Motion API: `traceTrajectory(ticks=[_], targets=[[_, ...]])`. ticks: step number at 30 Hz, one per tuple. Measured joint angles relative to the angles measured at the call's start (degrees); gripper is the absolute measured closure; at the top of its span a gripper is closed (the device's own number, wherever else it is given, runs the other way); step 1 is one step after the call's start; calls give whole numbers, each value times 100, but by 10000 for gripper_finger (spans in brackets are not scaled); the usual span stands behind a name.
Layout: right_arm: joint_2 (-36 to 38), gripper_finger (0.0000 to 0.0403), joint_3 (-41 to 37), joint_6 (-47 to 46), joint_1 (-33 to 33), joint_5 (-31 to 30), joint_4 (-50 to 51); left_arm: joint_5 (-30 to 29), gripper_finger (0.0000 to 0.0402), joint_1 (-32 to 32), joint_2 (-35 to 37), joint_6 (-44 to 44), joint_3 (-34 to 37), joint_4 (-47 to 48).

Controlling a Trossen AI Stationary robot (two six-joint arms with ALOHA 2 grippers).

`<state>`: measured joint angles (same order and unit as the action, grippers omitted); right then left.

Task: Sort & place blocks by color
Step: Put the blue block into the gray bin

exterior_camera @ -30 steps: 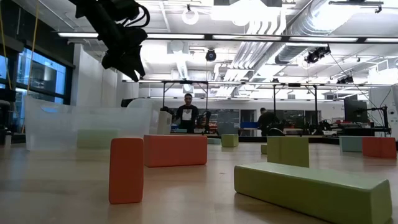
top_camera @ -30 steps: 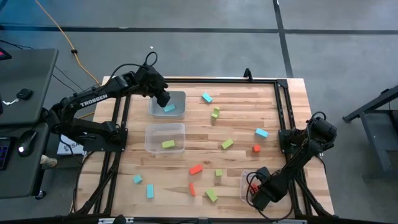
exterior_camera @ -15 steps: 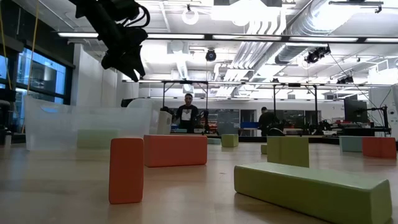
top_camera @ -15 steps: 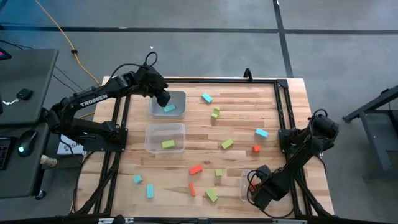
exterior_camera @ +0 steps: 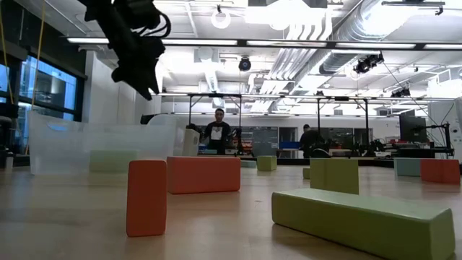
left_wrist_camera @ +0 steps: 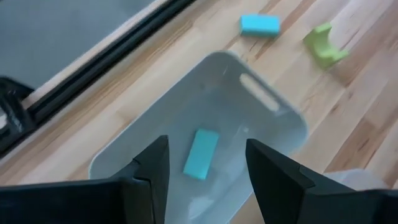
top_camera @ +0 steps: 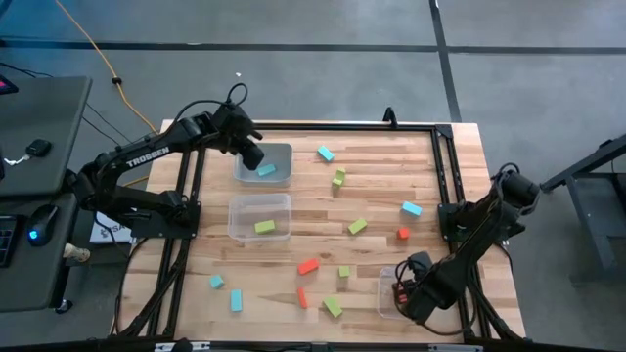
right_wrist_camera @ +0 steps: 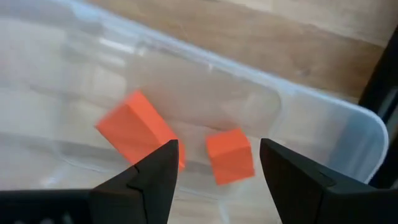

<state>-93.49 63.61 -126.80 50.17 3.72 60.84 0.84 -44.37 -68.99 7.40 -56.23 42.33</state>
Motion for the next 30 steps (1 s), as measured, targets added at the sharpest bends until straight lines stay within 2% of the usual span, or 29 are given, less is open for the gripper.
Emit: traceTrajectory(ticks=[8, 20, 27, 30], targets=[[275, 187, 2, -216, -148, -787, 56, -9, 191, -136, 0, -39, 0, -187], [656, 187, 2, 75, -843, -2312, 123, 639, 188, 9, 0, -624, 0, -962], [839, 187, 64, 233, -1161, -2360, 76, 767, 189, 67, 2, -1095, -238, -1034], [843, 187, 232, 331, -1206, -2734, 203, 757, 188, 67, 0, -1384, -422, -1062]])
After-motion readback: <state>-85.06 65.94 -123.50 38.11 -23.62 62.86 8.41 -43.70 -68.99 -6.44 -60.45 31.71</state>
